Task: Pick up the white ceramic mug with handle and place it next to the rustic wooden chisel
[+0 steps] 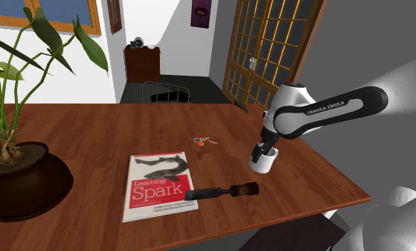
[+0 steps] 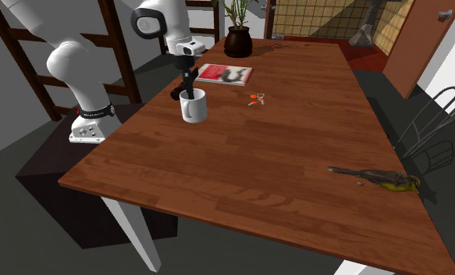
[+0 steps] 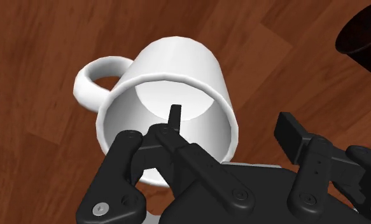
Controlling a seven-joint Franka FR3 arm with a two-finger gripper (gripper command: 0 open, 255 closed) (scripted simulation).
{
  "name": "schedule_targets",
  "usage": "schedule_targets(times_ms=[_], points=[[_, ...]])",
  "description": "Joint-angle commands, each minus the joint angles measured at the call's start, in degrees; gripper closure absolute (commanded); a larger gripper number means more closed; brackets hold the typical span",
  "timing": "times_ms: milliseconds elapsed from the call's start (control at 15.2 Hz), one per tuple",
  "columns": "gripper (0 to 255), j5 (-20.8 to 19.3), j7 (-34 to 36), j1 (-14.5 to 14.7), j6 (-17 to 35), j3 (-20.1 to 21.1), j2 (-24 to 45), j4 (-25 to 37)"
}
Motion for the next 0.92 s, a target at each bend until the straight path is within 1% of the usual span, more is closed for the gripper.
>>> schedule_targets(times_ms=[0,132,396,858], points=[[0,0.0,0.0,0.0,0.0,0.0,0.0,0.0],[0,0.0,0.0,0.0,0.0,0.0,0.0,0.0],[0,-0.3,0.4,-0.3,-8.9,0.9,-5.5,3.4],[0,-0.3,0.4,-0.3,-8.9,0.9,-5.5,3.4]])
